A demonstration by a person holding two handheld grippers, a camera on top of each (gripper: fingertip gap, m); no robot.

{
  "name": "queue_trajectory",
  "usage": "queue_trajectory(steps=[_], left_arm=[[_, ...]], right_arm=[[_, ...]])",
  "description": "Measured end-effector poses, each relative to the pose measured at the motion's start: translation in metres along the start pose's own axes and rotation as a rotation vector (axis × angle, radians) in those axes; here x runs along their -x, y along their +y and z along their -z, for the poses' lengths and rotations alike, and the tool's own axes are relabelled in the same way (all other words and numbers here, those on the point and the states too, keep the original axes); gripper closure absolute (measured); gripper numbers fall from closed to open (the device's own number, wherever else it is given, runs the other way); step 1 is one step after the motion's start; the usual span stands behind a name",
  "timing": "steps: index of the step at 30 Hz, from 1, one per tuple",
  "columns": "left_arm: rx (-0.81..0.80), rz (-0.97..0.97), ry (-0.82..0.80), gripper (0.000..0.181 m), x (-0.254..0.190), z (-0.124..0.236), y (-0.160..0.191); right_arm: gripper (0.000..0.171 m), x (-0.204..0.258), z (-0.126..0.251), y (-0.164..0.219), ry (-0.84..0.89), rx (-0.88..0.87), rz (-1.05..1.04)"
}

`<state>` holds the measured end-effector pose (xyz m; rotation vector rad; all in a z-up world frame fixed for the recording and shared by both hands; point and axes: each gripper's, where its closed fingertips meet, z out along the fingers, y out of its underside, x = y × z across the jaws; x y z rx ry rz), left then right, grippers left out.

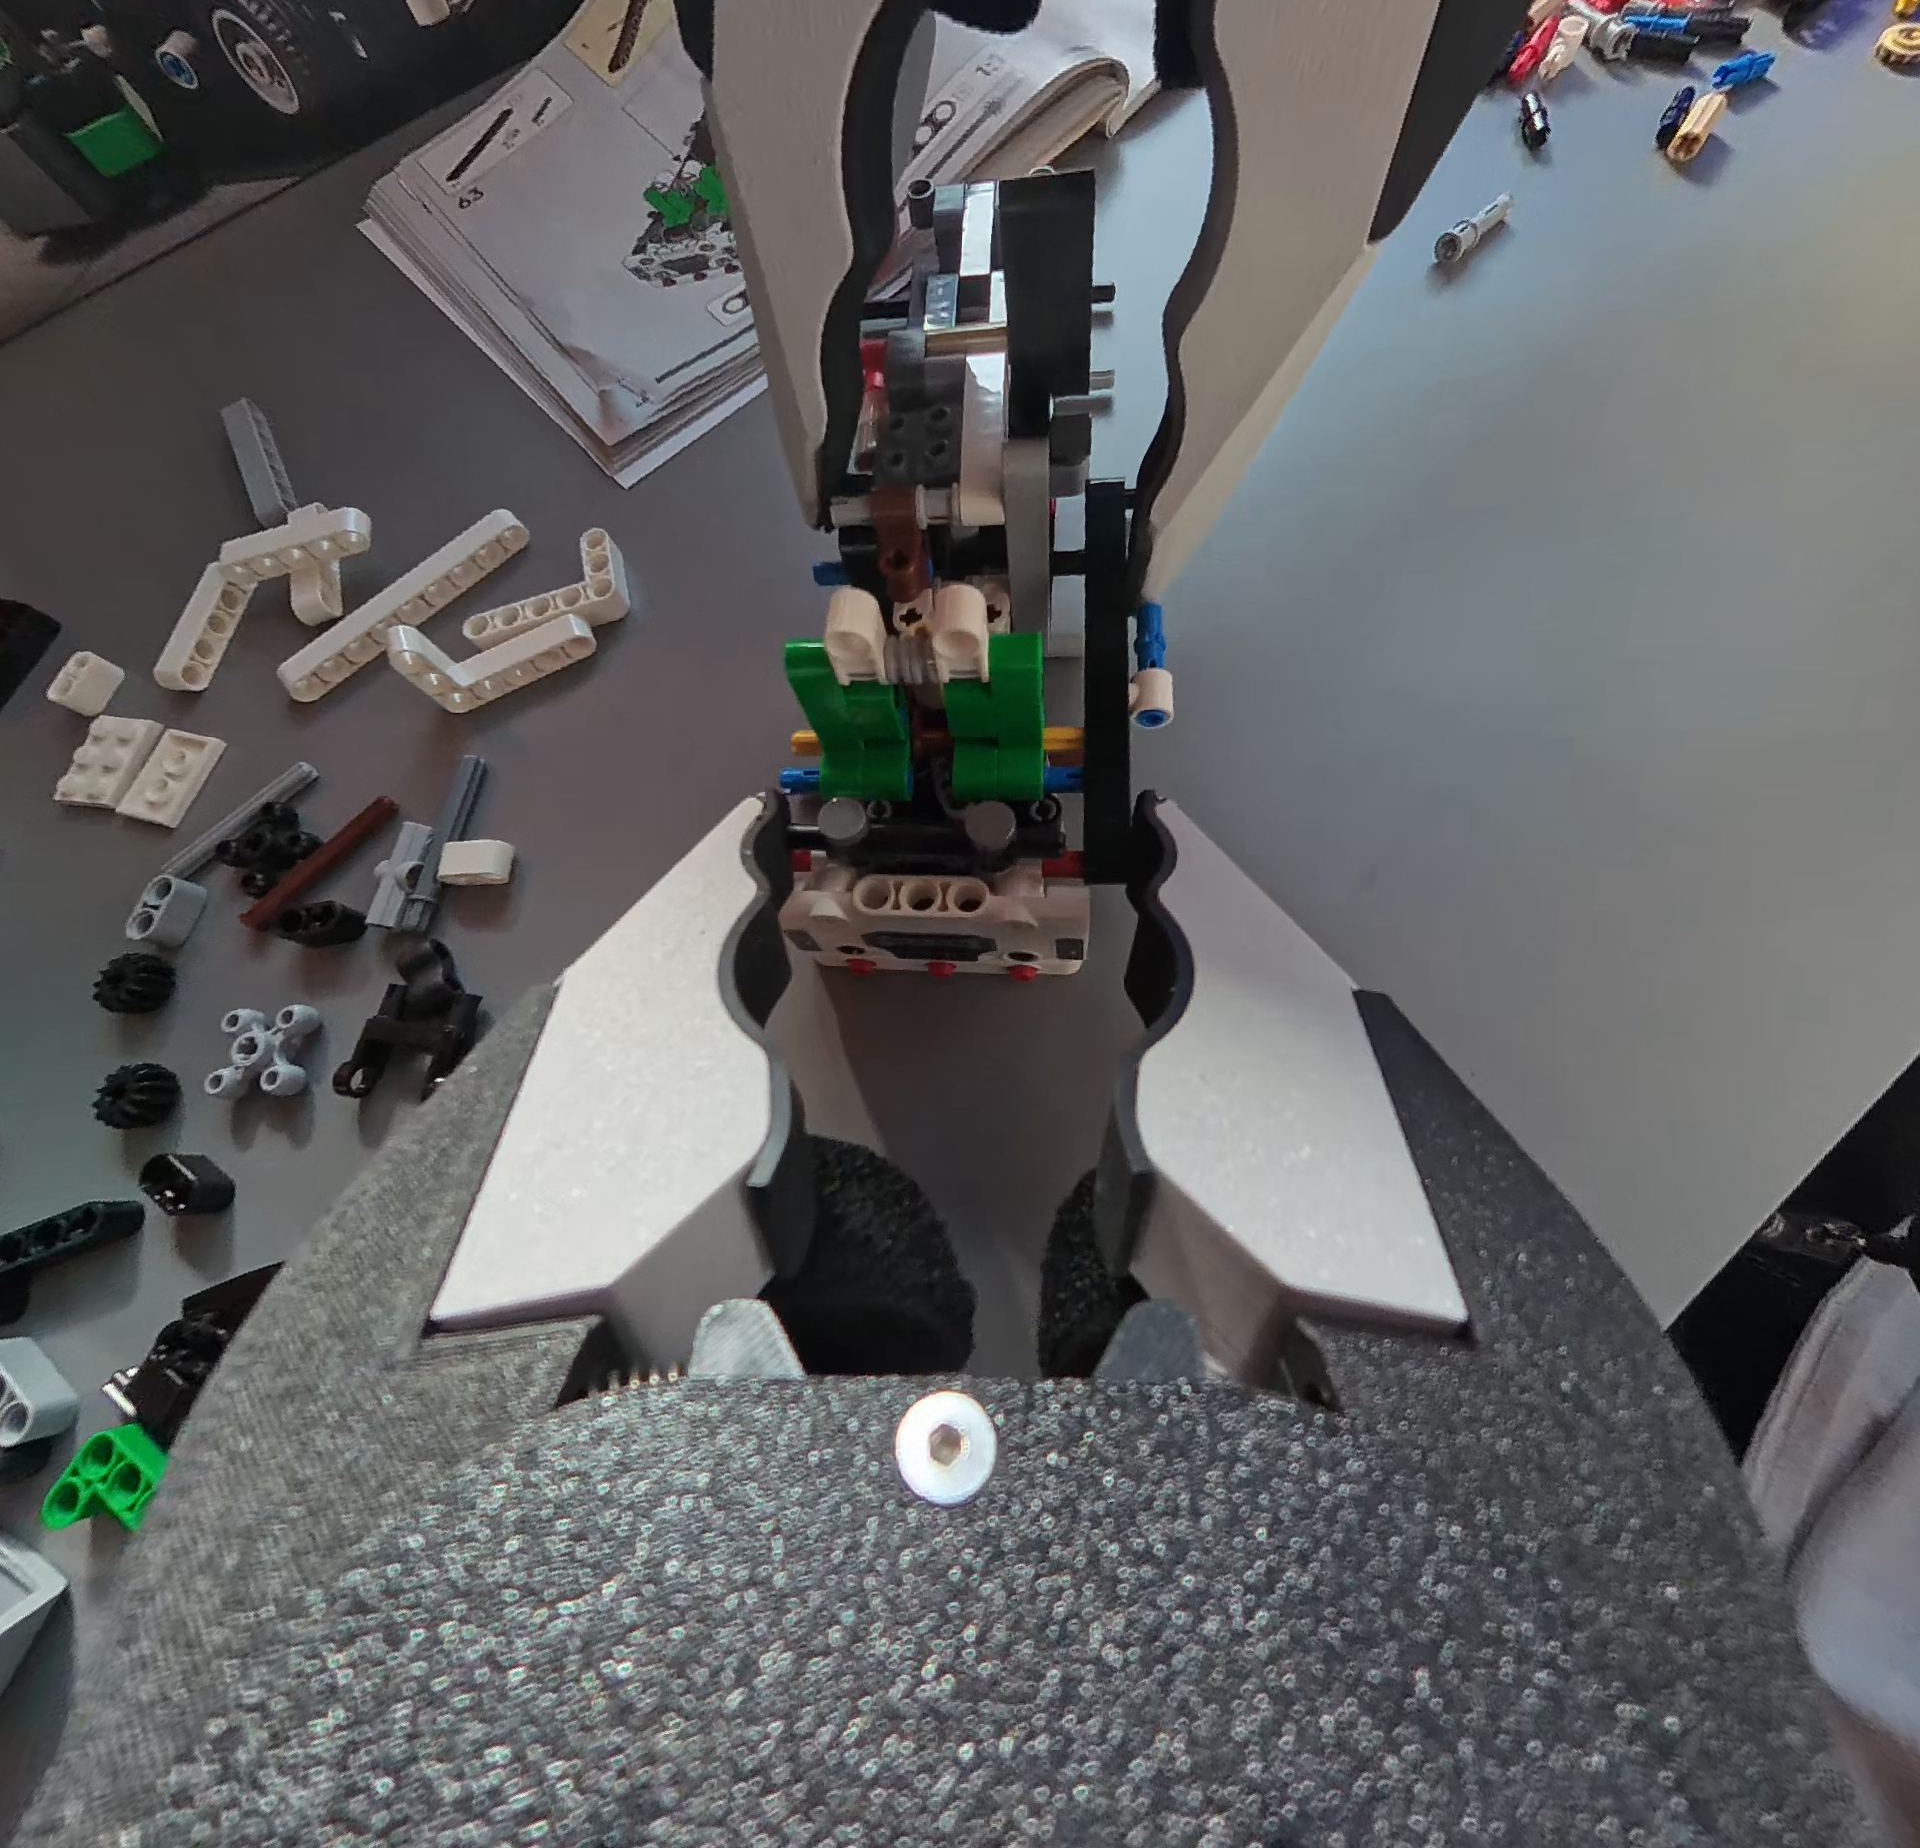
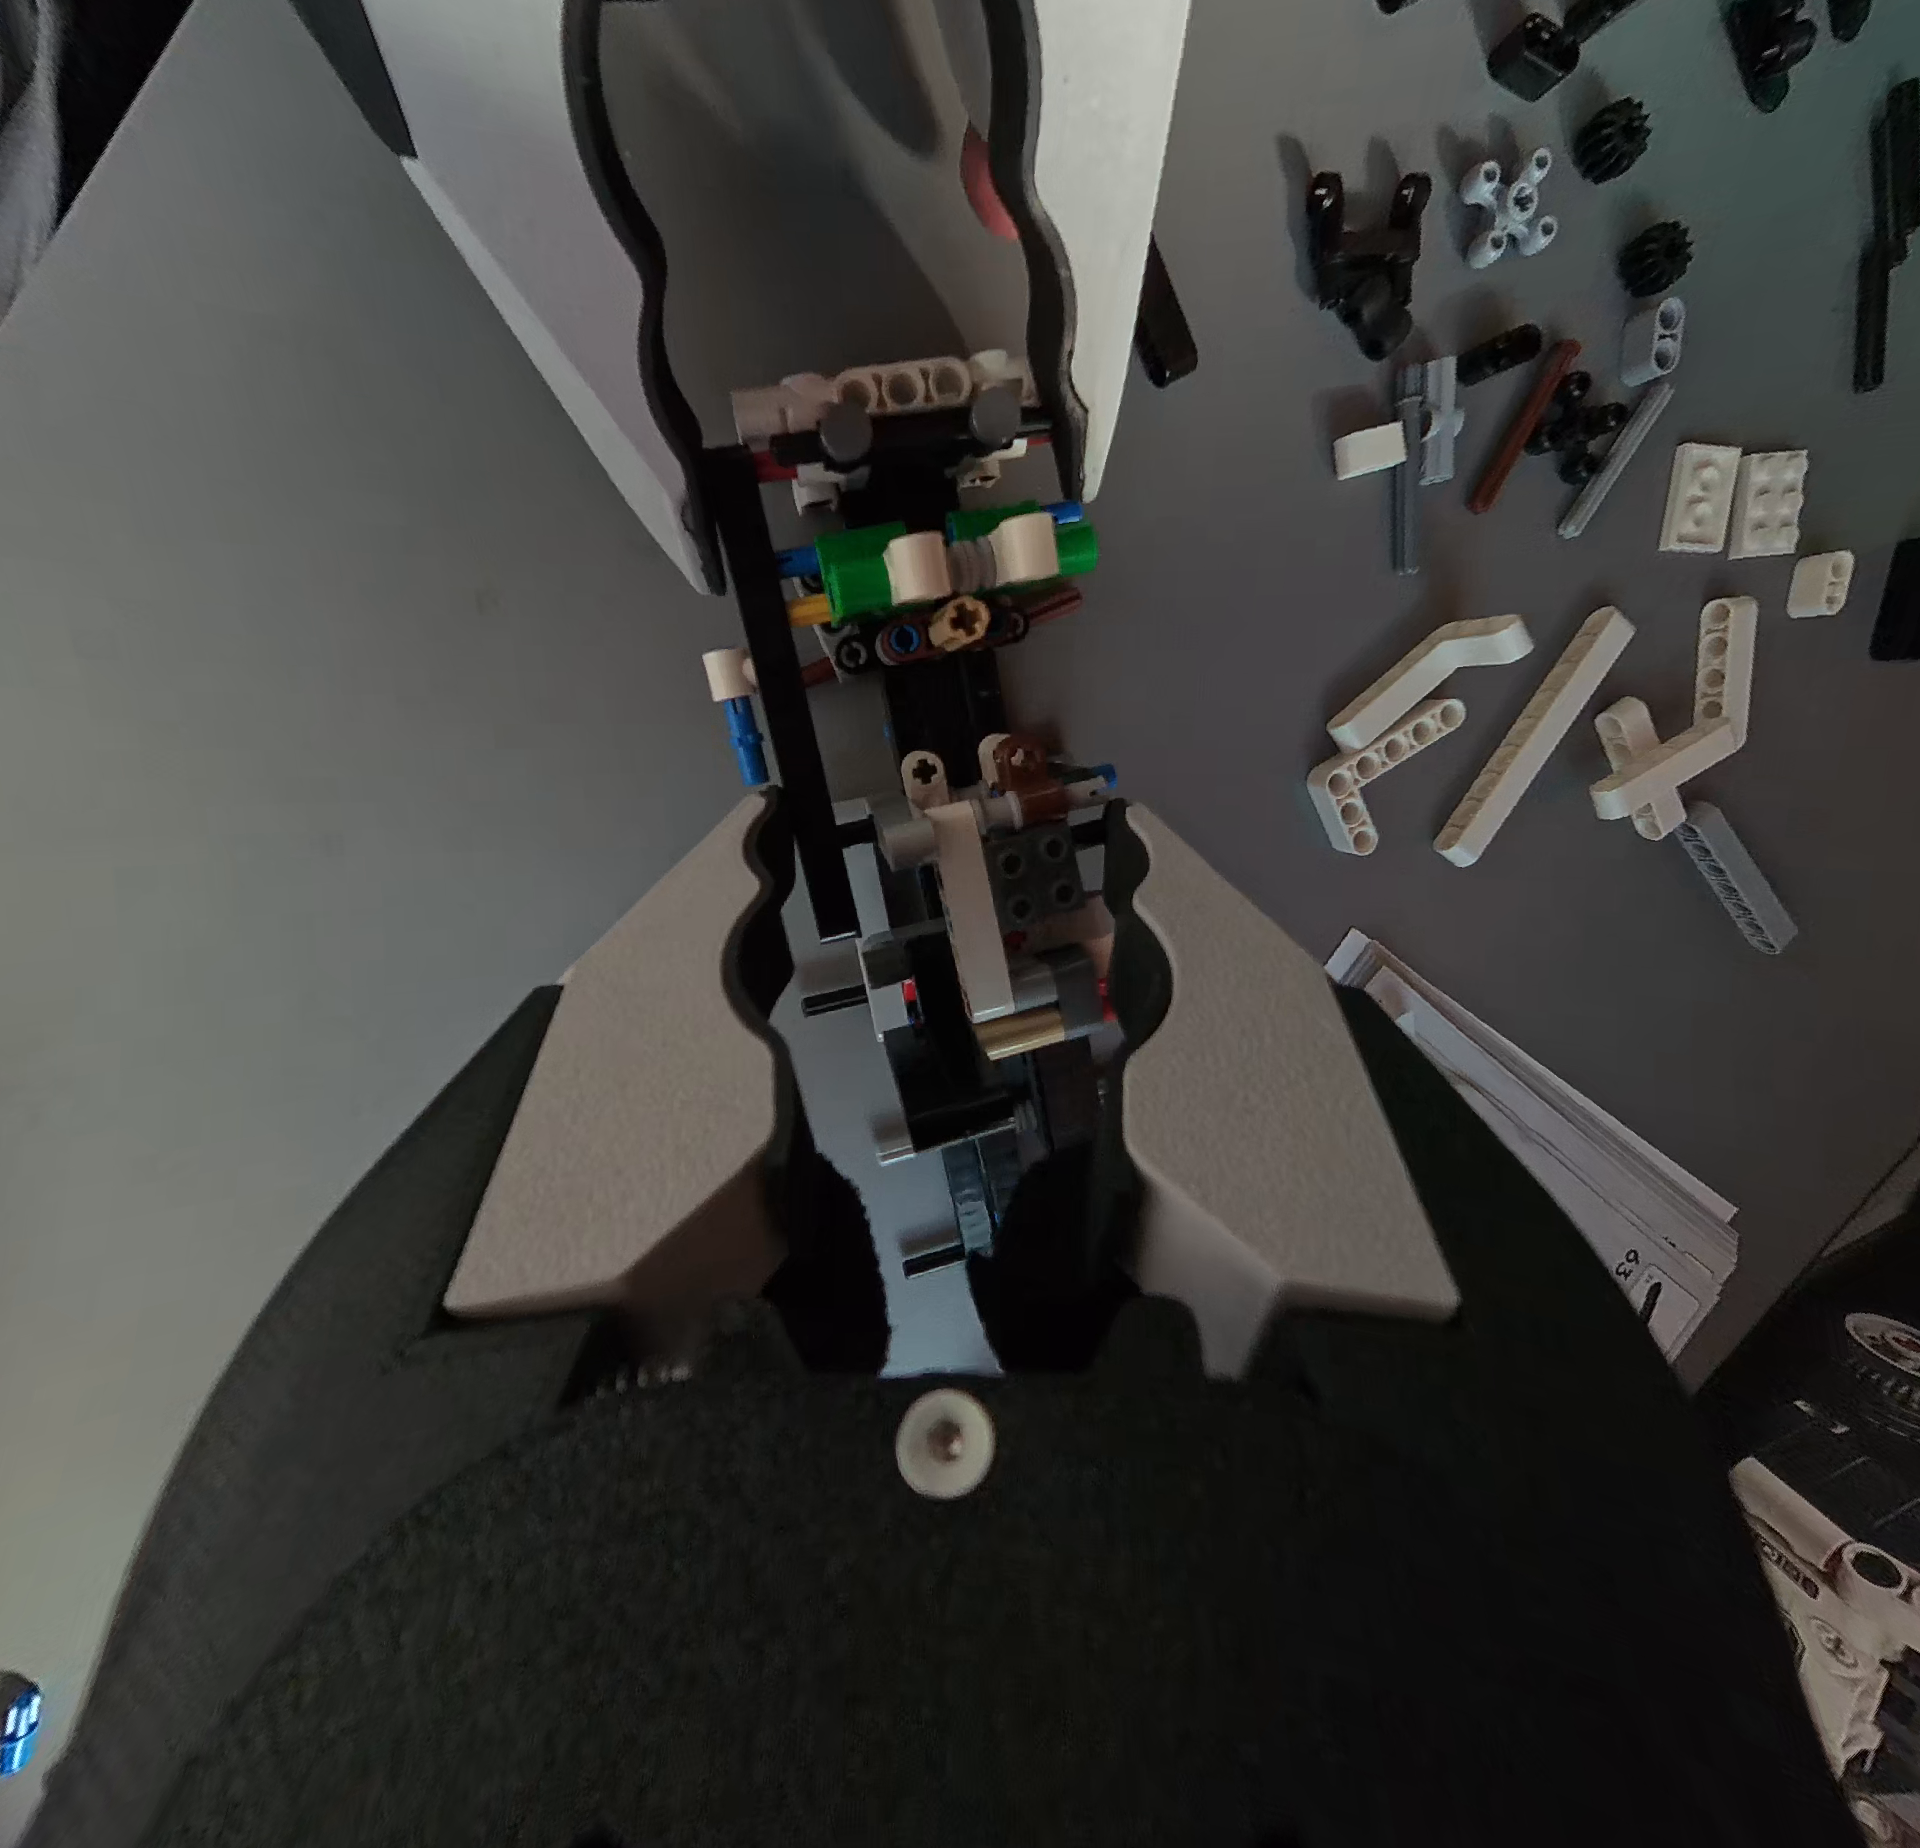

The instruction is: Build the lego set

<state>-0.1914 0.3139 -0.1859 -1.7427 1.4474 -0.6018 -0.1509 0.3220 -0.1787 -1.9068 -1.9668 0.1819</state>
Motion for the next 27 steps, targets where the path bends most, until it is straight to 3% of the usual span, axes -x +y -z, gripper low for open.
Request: queue_trajectory(steps=[13,20,27], left_arm=[[-0.011,-0.004,0.011,0.117,0.001,-0.001,-0.001],[0.000,-0.021,0.016,0.117,0.001,-0.003,-0.002],[0.000,-0.030,0.027,0.117,-0.001,-0.004,-0.003]], right_arm=[[0.110,-0.001,-0.001,0.001,0.011,-0.017,-0.022],[0.100,-0.001,-0.006,0.006,-0.030,0.039,-0.026],[0.103,0.002,-0.015,0.010,-0.100,0.089,0.005]])
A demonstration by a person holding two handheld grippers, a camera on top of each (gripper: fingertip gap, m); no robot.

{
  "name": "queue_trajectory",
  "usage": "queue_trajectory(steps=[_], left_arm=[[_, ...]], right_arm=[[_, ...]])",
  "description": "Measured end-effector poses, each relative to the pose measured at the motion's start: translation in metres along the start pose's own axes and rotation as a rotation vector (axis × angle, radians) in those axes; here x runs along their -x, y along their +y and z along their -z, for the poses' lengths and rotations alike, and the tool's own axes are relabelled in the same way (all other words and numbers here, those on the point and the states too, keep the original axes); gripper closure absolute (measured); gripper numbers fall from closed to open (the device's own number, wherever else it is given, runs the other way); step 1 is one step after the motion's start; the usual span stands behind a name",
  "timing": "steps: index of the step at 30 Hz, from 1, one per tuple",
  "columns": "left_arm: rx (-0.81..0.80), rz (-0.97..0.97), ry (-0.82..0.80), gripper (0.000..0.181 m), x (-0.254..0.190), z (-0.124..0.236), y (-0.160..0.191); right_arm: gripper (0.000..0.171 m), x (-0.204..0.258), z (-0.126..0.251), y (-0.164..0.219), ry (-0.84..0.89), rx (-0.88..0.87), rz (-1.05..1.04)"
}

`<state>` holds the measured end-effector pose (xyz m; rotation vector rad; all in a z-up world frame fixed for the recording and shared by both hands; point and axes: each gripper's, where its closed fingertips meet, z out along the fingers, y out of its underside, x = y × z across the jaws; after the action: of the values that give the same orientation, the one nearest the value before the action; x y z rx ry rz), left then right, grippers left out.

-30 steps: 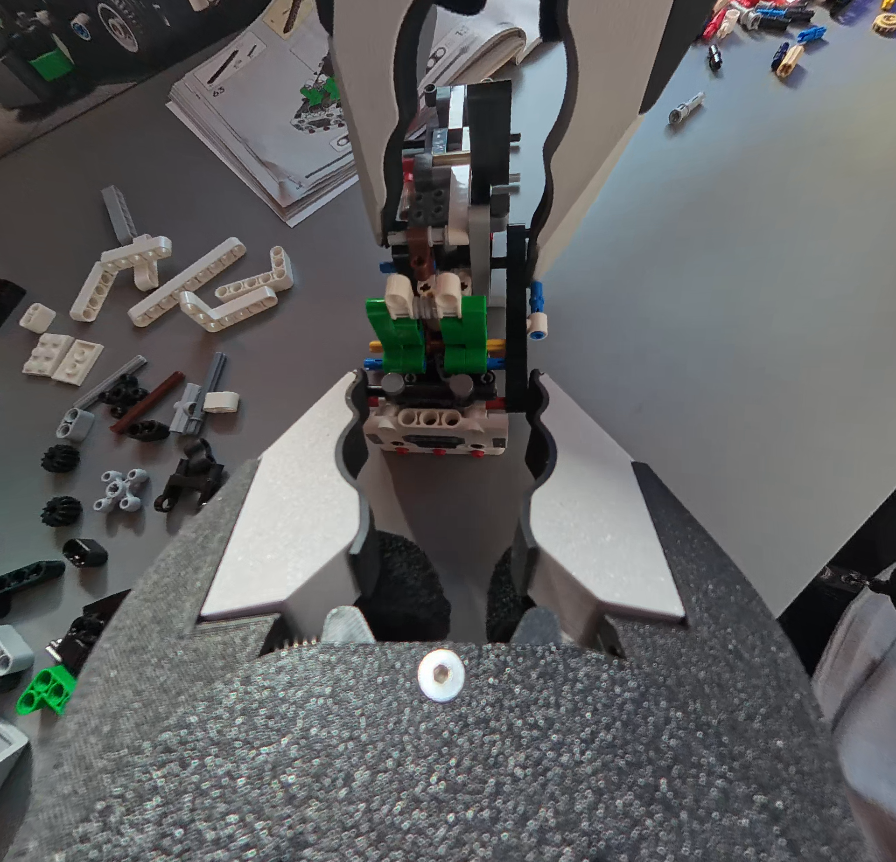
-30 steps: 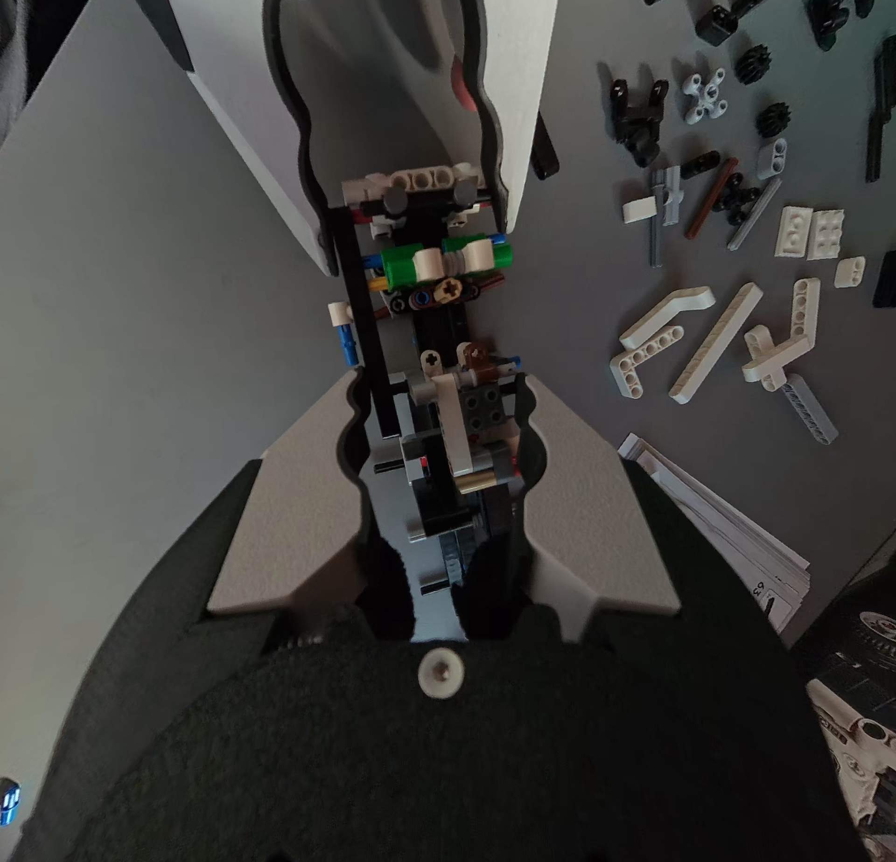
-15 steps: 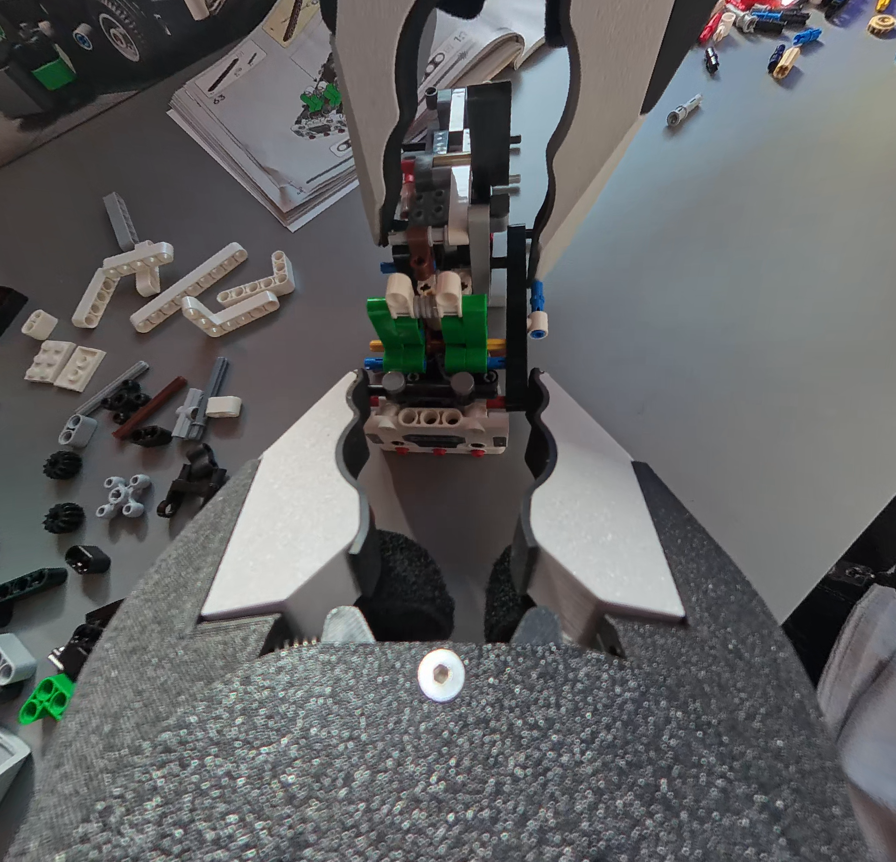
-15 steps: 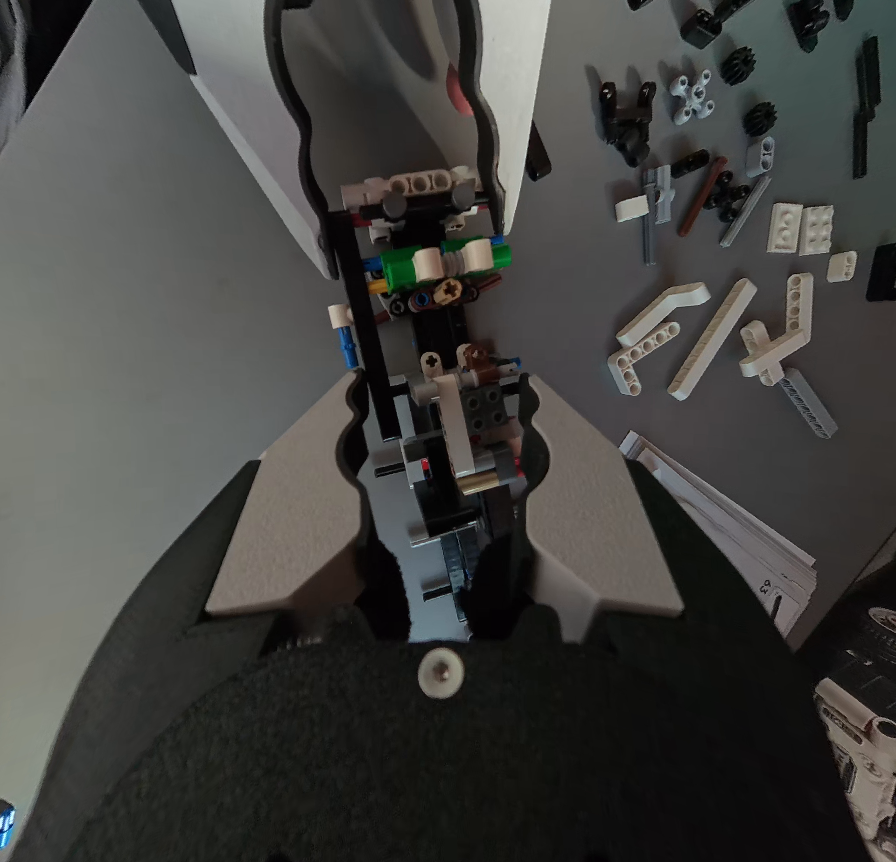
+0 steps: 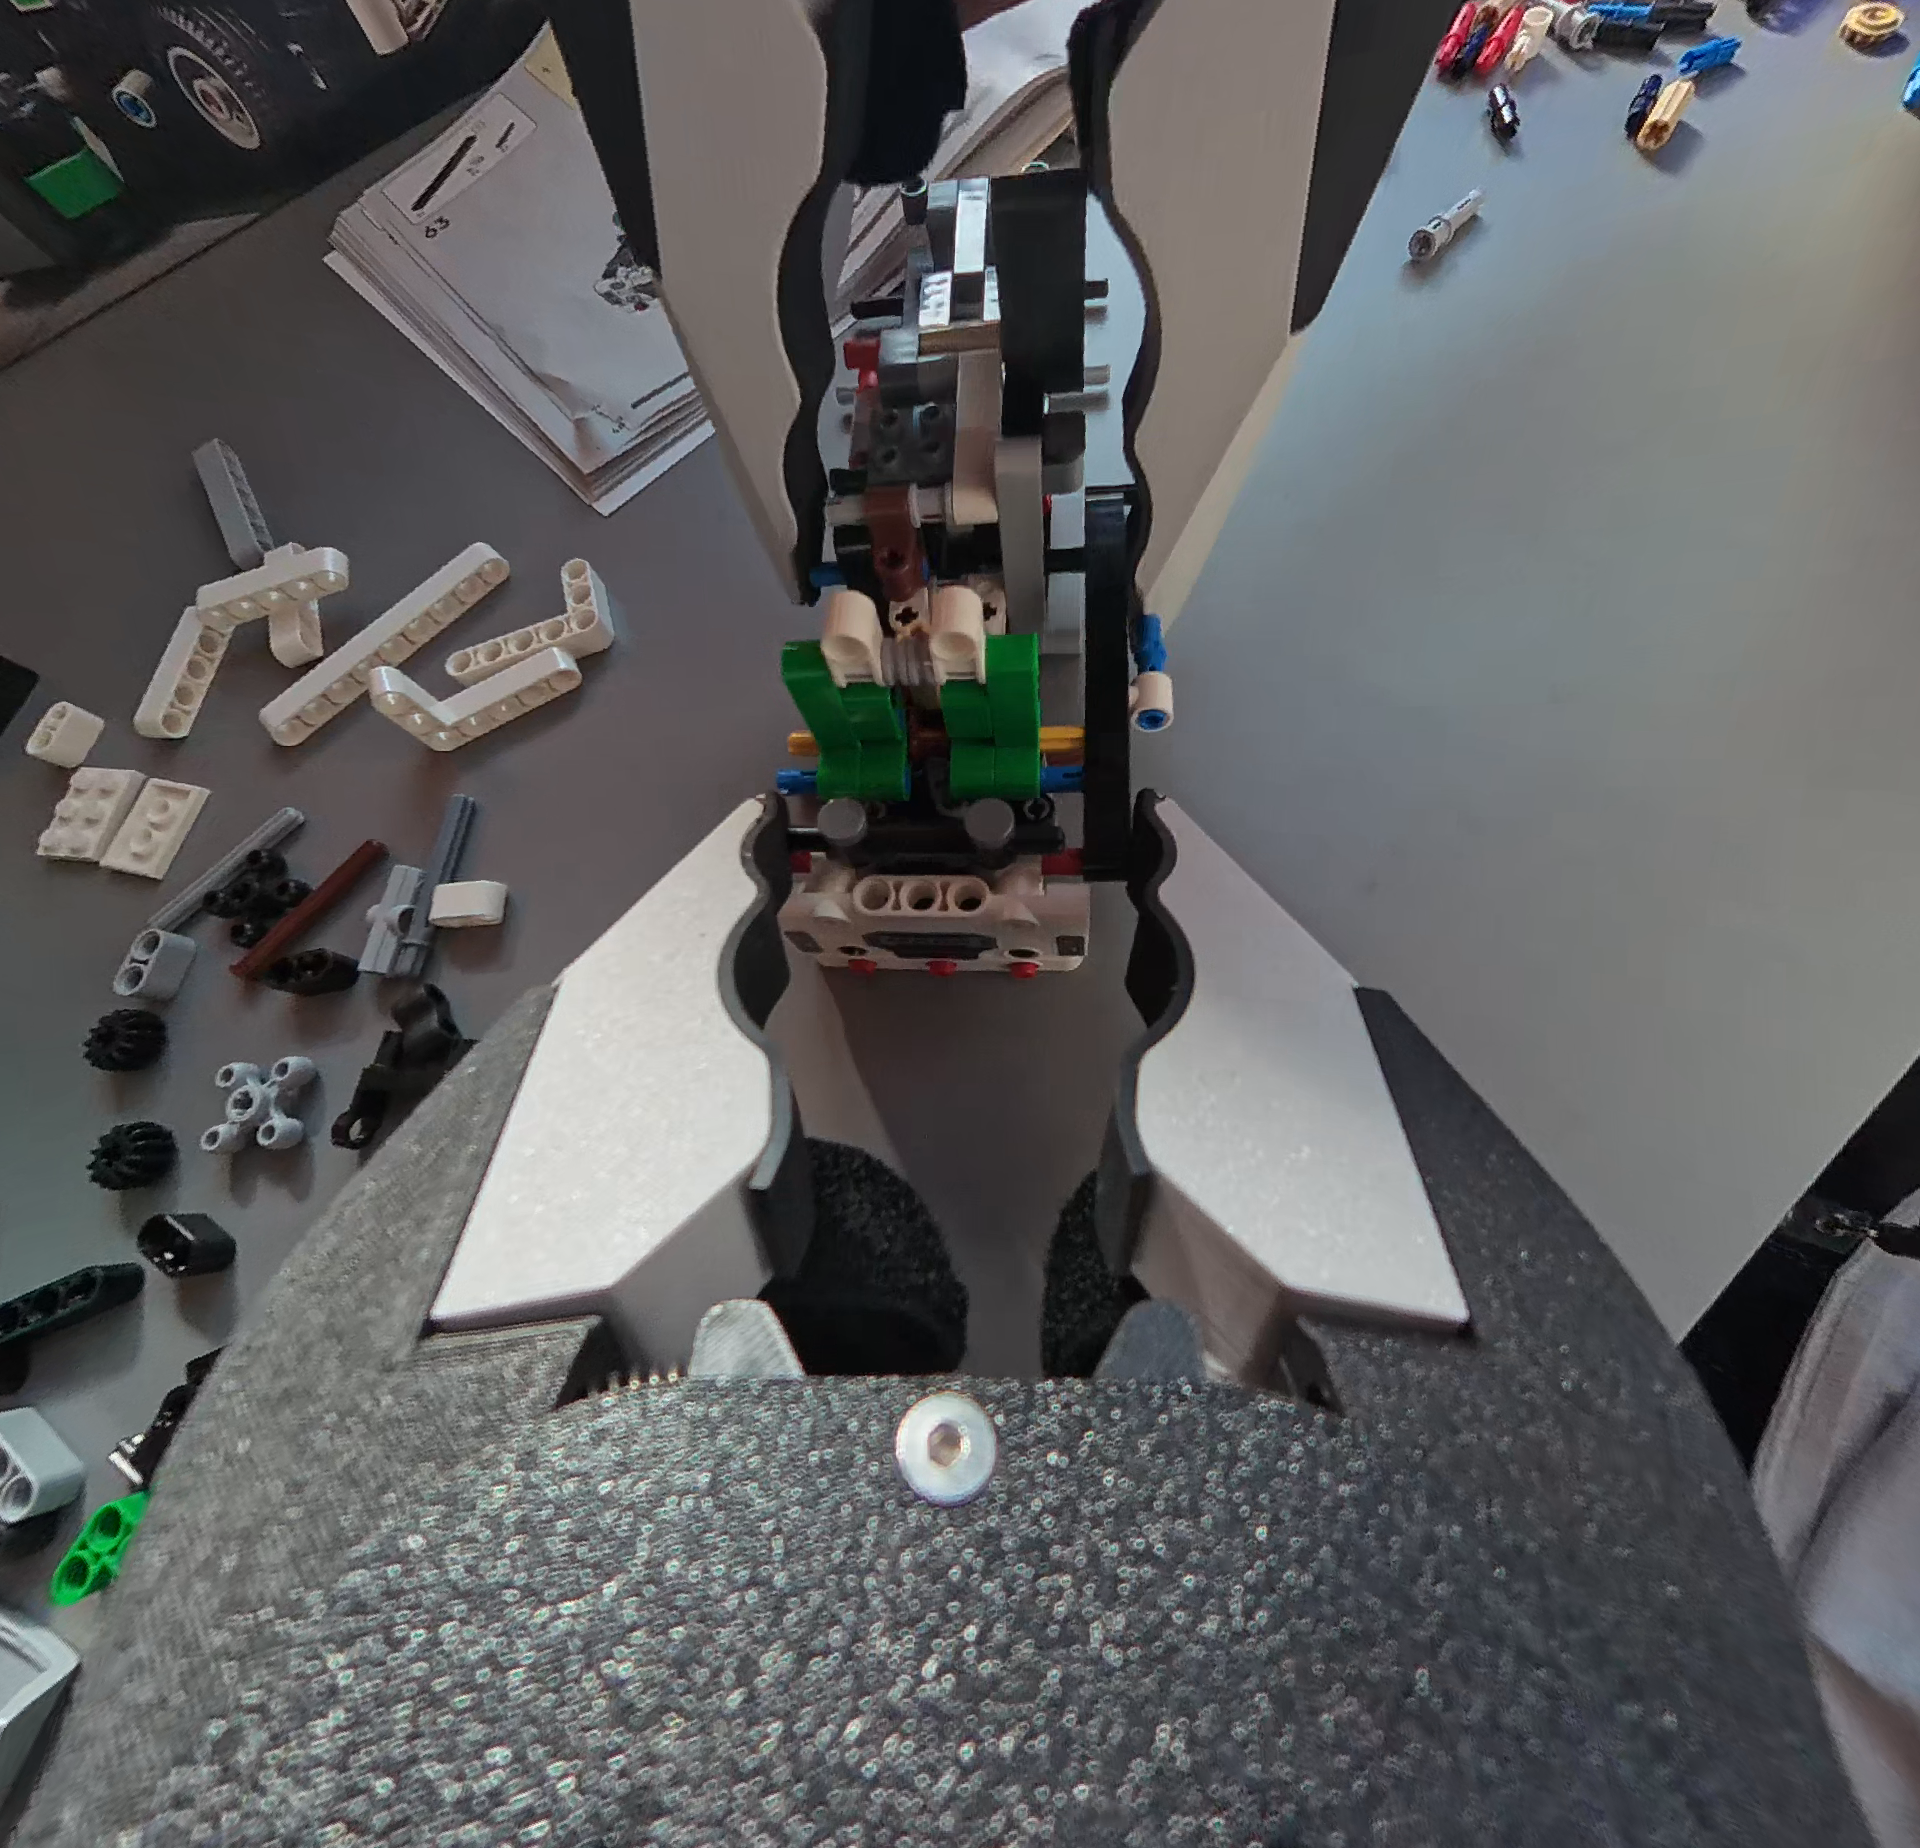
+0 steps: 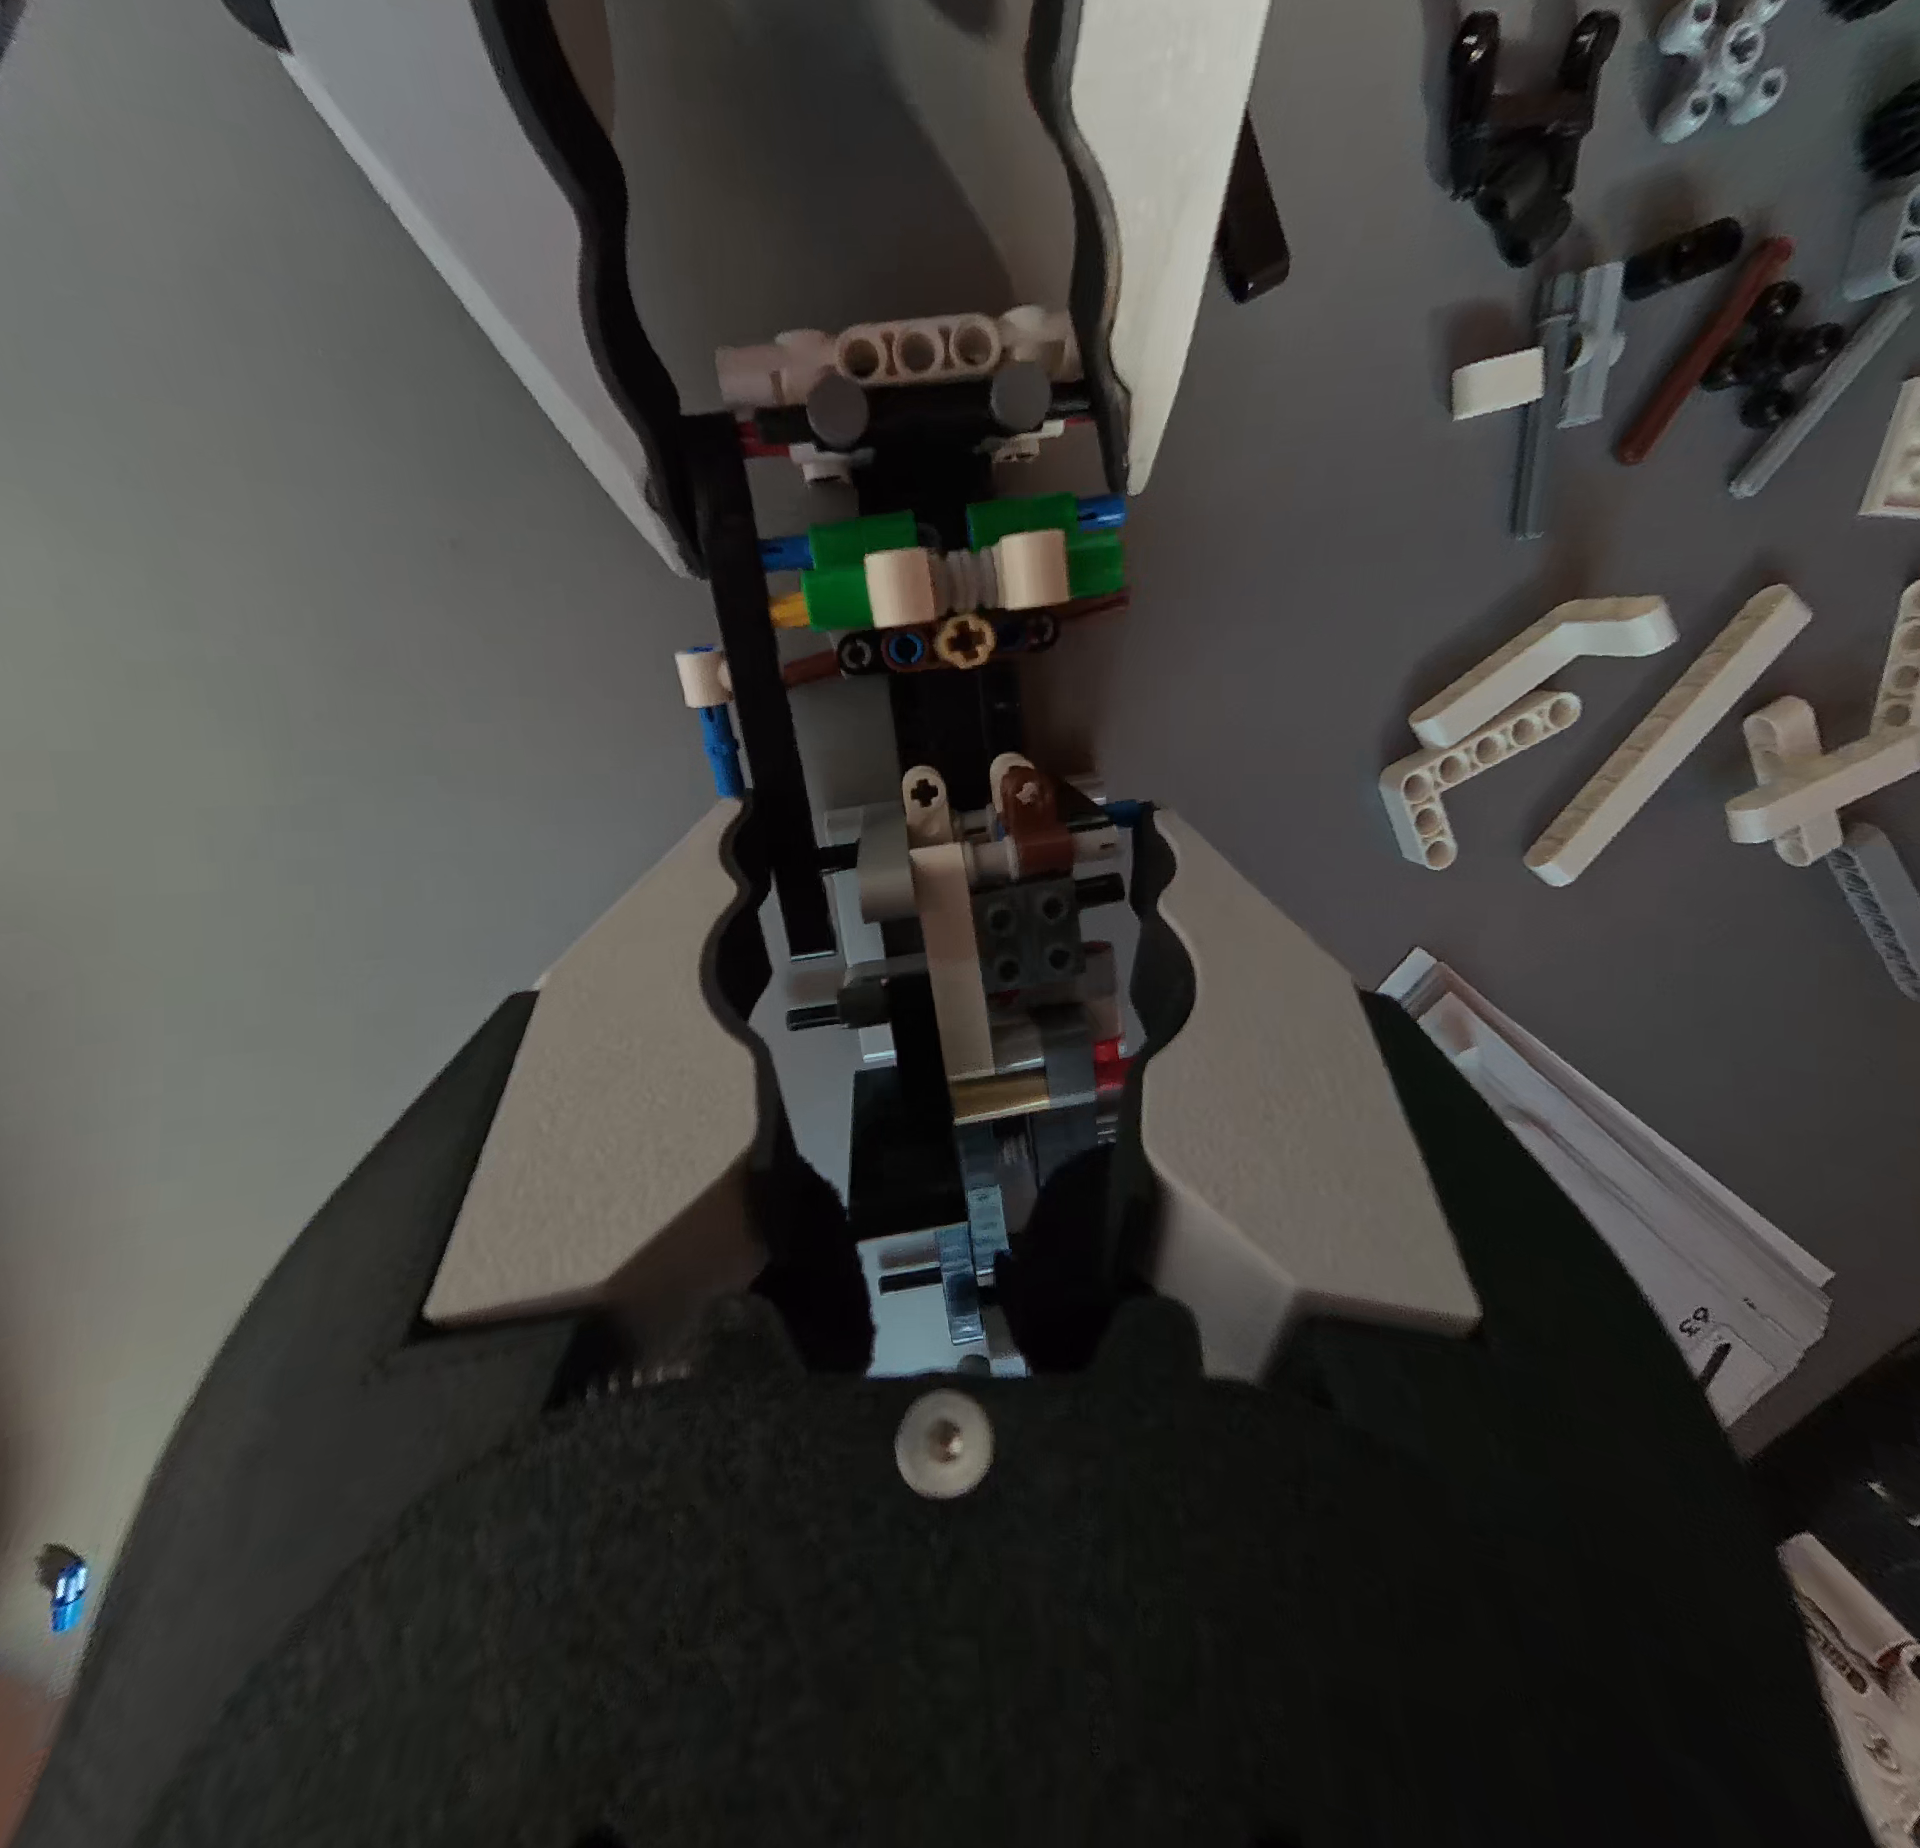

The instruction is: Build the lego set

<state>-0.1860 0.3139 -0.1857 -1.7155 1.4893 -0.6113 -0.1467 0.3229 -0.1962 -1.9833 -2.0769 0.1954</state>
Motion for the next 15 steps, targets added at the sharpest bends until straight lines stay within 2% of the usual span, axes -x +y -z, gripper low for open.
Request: queue_trajectory(steps=[8,15], left_arm=[[-0.016,0.010,0.018,0.117,-0.0018,-0.0010,-0.0014],[-0.018,-0.023,0.000,0.116,-0.0008,-0.0013,-0.0007]], right_arm=[[0.104,0.0026,0.0020,0.0024,-0.020,0.018,-0.014],[0.102,0.0011,0.0063,0.0049,0.077,0.054,0.023]])
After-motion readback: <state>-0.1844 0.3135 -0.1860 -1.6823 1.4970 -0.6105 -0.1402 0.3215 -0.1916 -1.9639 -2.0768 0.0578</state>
